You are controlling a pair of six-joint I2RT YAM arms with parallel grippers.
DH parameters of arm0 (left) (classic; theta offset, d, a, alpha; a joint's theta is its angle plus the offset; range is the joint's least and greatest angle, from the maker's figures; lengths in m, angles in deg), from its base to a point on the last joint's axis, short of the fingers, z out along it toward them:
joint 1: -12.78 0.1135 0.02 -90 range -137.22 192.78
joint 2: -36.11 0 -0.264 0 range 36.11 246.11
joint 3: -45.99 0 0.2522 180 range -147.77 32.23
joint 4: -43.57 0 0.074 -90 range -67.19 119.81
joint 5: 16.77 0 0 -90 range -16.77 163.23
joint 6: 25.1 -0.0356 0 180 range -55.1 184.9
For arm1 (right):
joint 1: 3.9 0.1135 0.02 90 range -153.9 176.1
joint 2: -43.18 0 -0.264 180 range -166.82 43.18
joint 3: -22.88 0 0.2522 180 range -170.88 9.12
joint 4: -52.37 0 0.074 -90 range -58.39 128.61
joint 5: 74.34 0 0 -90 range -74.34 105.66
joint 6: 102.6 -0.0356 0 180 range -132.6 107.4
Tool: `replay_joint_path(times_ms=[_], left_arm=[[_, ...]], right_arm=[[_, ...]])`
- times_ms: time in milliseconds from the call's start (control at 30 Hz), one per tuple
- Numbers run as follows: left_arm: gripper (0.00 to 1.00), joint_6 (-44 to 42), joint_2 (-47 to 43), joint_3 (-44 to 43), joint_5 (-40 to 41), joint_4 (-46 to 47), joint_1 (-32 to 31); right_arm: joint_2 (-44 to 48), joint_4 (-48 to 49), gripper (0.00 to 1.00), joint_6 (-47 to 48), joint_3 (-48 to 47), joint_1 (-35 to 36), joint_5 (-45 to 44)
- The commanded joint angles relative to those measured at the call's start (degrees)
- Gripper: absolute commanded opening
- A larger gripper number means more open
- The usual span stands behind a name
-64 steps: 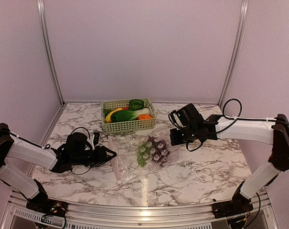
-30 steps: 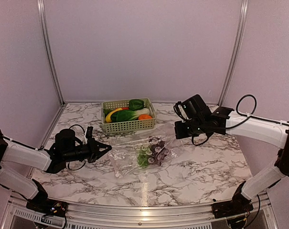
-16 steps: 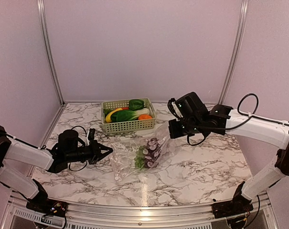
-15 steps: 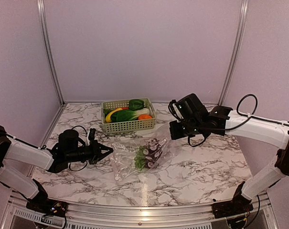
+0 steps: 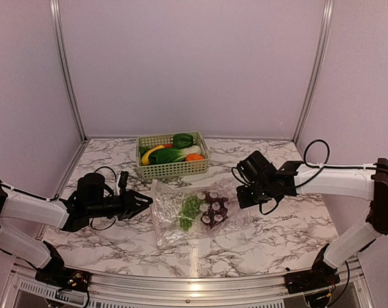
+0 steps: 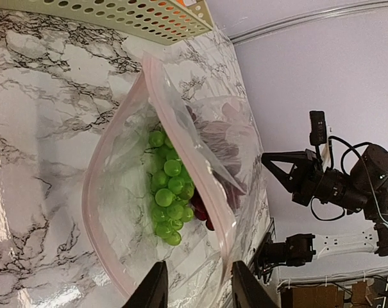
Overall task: Open the zip-top bag and remove the fake food
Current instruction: Adjust the zipper food storage bag at the center of the board, then pick up the fake fruit from the zipper food storage bag.
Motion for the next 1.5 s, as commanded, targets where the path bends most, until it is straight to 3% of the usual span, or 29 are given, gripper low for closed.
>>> replay_joint_path(times_ms=[0,267,500,867,1067,1167,1467], left_arm=[[0.38,-3.6,-5.7,0.0,5.8,-9.2,0.2],[0.26,-4.7,-11.5,-0.3,15.0,-20.4,1.1],[0.2,-6.3,-0.6,-5.5,10.9,-17.9,0.2],[0.2,-6.8,13.7,-16.5,9.0,-15.0,-5.8],[0.23,-3.7,20.9,-18.5,6.5,-8.4,-7.0],[0.26,-3.7,23.2,-20.2,6.2,-7.7,-8.1],[0.37,-4.6,26.7,-22.7,6.5,-7.8,-10.1]], right_arm=[[-0.8,2.2,0.0,-0.8,0.3,-0.7,0.1],[-1.6,3.0,0.0,-0.4,0.2,-0.8,0.6],[-1.1,3.3,0.0,-0.1,0.6,-1.0,0.7],[0.4,3.6,0.0,-0.5,1.3,-1.1,0.9],[2.7,3.2,0.0,-0.6,0.8,-1.1,0.7],[3.8,2.9,0.06,-0.4,0.0,-0.9,0.9],[2.6,0.2,0.35,-1.2,-7.0,4.7,-4.5]])
